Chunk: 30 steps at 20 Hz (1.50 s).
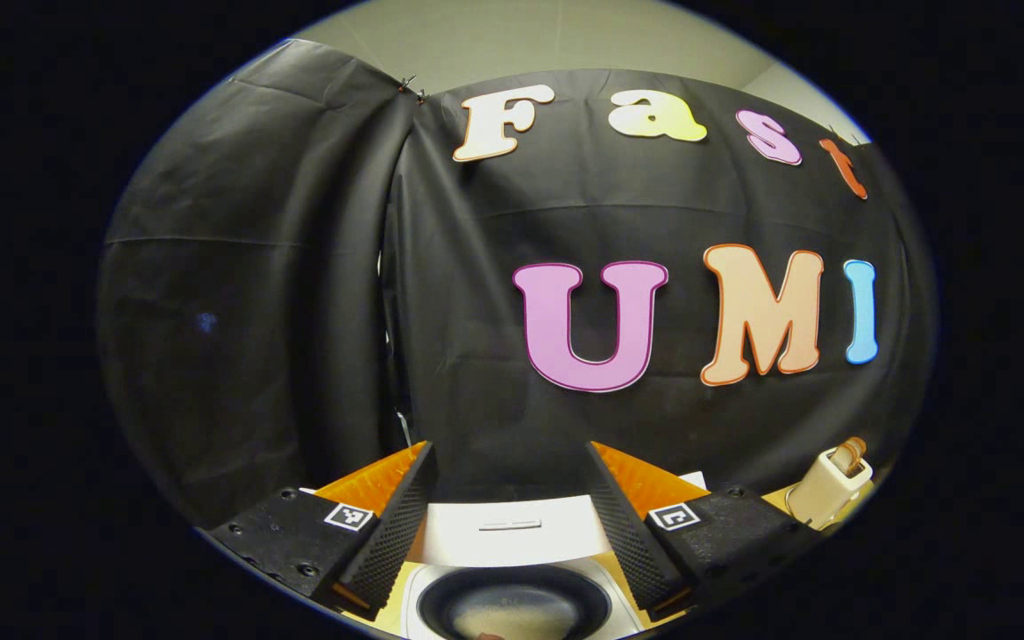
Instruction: Close the left gripper, press the button to open the rice cooker; take a wooden spoon from the chopstick holder with the right hand, scoop a spoonful of rice and pour it into the rice cooker, then put the wooden spoon back into the chopstick holder.
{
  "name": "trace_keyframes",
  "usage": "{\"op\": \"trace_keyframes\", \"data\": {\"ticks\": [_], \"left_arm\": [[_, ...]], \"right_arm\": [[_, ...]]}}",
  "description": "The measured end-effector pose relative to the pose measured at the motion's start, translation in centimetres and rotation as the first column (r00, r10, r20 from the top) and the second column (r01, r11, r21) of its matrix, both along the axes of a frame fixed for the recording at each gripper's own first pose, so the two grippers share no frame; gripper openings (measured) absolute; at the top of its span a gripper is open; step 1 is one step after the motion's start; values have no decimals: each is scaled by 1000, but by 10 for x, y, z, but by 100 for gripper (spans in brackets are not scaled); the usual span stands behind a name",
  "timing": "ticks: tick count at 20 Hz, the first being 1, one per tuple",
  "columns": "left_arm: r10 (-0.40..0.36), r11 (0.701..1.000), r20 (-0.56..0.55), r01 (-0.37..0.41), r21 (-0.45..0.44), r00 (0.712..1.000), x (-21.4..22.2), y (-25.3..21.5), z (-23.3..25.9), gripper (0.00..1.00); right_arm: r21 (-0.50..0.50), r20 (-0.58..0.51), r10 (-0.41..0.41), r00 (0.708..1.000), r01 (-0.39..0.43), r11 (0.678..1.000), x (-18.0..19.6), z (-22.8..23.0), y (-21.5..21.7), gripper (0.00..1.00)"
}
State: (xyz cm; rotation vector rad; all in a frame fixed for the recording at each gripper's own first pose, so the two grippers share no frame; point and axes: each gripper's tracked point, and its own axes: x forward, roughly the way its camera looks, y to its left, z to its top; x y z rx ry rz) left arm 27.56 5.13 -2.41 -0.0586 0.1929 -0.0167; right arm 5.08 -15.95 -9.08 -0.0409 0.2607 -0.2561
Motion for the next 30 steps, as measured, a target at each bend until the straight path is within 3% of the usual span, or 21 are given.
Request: {"op": "trace_keyframes", "data": {"ticks": [16,30], "left_arm": [[-28,999,-108,26,-22,994,-102,-15,-75,96],[-52,999,-276,48,-22,960,-141,-21,-156,97]], "right_arm": [[15,-12,78,997,-78,997,3,-4,22,99],[16,-35,115,993,-114,993,0,-11,34,99]]}}
